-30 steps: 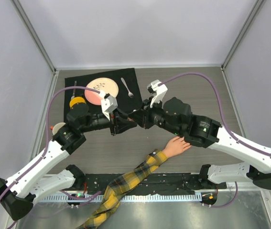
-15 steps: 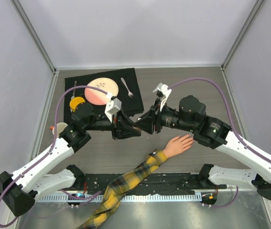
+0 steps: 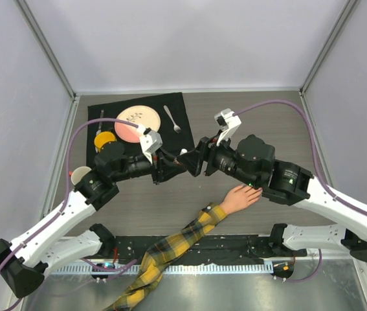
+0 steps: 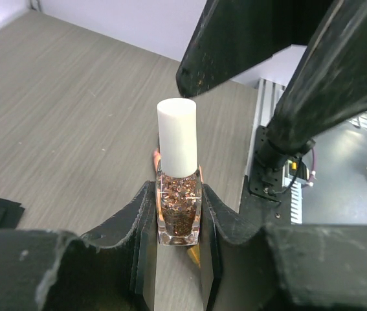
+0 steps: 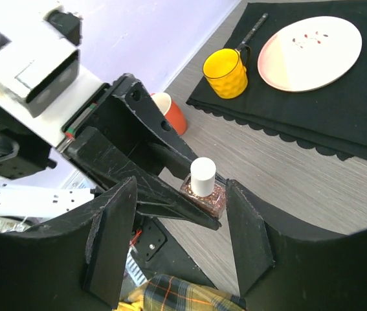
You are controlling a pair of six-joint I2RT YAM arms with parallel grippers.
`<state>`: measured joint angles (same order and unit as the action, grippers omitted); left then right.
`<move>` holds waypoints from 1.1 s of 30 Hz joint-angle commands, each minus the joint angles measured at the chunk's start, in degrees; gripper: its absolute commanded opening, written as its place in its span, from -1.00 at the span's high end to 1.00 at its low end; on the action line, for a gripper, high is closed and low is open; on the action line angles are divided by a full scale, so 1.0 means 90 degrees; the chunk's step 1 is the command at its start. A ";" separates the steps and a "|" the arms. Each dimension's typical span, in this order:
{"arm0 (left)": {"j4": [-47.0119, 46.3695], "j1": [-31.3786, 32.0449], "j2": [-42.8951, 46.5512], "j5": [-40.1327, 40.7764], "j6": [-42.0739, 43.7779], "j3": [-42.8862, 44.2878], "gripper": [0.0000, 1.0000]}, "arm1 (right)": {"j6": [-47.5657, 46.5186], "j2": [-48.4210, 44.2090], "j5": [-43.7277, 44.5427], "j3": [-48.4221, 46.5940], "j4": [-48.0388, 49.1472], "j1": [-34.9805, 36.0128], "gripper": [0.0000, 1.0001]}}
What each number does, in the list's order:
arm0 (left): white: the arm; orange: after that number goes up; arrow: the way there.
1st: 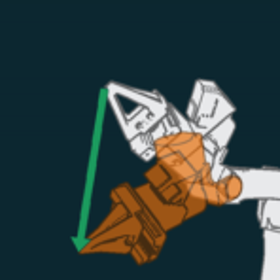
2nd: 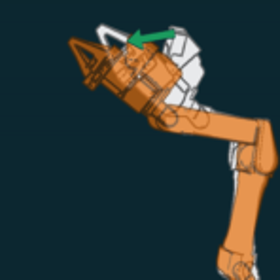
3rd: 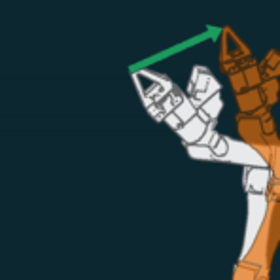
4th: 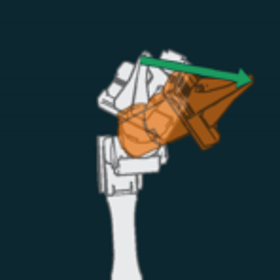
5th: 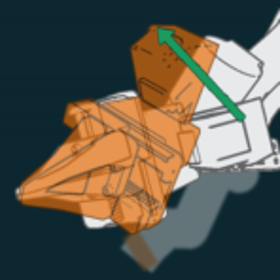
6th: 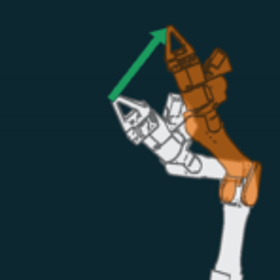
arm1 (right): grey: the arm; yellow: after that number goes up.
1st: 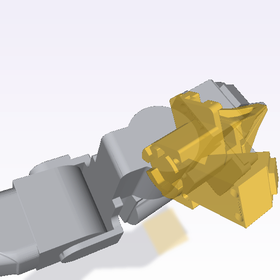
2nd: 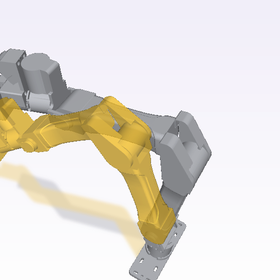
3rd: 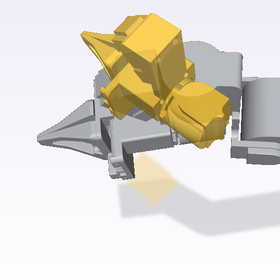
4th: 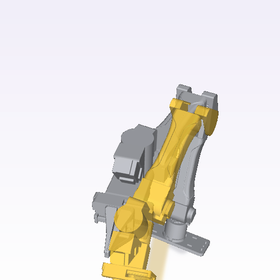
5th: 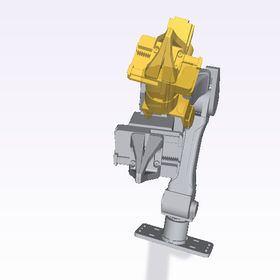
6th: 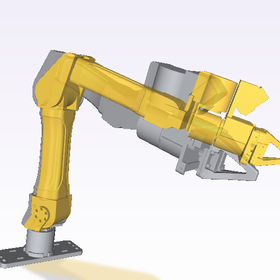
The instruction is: Paint the nails
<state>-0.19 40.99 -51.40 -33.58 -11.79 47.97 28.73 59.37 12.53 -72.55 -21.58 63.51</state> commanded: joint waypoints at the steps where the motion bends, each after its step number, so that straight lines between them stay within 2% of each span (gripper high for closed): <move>1: -0.0116 0.0025 0.0154 0.0314 0.0197 0.0169 1.00 | -0.0019 0.0326 0.0842 -0.0444 -0.0053 0.0219 -0.25; 6: -0.0126 0.0035 0.0203 0.0411 0.0177 0.0129 0.99 | -0.0096 0.0561 0.0922 -0.0601 -0.0141 0.0278 -0.25; 9: -0.0165 0.0035 0.0232 0.0421 0.0206 0.0120 0.99 | -0.0174 0.0688 0.0941 -0.0707 -0.0141 0.0268 -0.17; 12: -0.0204 0.0035 0.0125 0.0333 0.0149 0.0139 1.00 | -0.0233 0.0815 0.0805 -0.0766 -0.0131 0.0278 0.09; 14: -0.0223 0.0035 0.0066 0.0188 0.0090 0.0178 1.00 | -0.0243 0.0825 0.0678 -0.0708 -0.0063 0.0268 0.40; 16: -0.0282 0.0025 0.0066 0.0080 0.0002 0.0159 1.00 | -0.0302 0.0815 0.0561 -0.0581 0.0015 0.0268 0.59; 17: -0.0359 0.0035 0.0076 0.0002 -0.0037 0.0081 1.00 | -0.0331 0.0776 0.0502 -0.0542 0.0064 0.0268 0.62; 18: -0.0476 0.0035 0.0105 -0.0154 -0.0076 0.0061 1.00 | -0.0389 0.0737 0.0473 -0.0455 0.0064 0.0268 0.66; 19: -0.0526 0.0035 0.0086 -0.0271 -0.0125 0.0052 1.00 | -0.0457 0.0669 0.0501 -0.0377 0.0132 0.0268 0.88; 20: -0.0565 0.0025 0.0057 -0.0437 -0.0125 0.0071 1.00 | -0.0545 0.0465 0.0511 -0.0270 0.0191 0.0249 0.98; 21: -0.0604 0.0025 -0.0021 -0.0854 -0.0135 0.0090 1.00 | -0.0807 0.0347 0.0396 -0.0027 0.0239 0.0220 0.99; 23: -0.0779 -0.0004 -0.0129 -0.1547 -0.0397 0.0139 1.00 | -0.1256 -0.0071 -0.0518 0.0296 0.0629 -0.0101 0.99; 24: -0.1022 -0.0033 -0.0264 -0.2412 -0.0582 0.0130 1.00 | -0.1539 -0.0248 -0.2477 0.0733 0.0872 -0.0258 0.99; 25: -0.1740 -0.0043 -0.0333 -0.2904 -0.1232 0.0043 1.00 | -0.1745 -0.0404 -0.3366 0.0998 0.1532 -0.0395 0.98; 27: -0.2826 -0.0043 -0.0529 -0.3705 -0.2103 -0.0085 1.00 | -0.1621 -0.0552 -0.4756 0.1380 0.1987 -0.0794 0.99; 28: -0.3440 -0.0053 -0.0733 -0.3816 -0.2407 -0.0114 1.00 | -0.1562 -0.0485 -0.5091 0.1324 0.1862 -0.0932 0.99; 29: -0.3427 -0.0062 -0.0802 -0.3846 -0.2584 -0.0076 0.99 | -0.1561 -0.0368 -0.5345 0.1227 0.1706 -0.1088 0.98; 31: -0.3174 -0.0101 -0.0881 -0.3711 -0.2412 0.0031 1.00 | -0.1620 -0.0104 -0.5407 0.0924 0.1268 -0.1245 0.99; 33: -0.2472 -0.0131 -0.0842 -0.3457 -0.1836 0.0100 1.00 | -0.1669 -0.0025 -0.5125 0.0748 0.1100 -0.1246 0.99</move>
<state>-18.28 39.92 -58.98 -61.49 -28.29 46.59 15.70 55.33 -23.88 -62.74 -12.21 52.45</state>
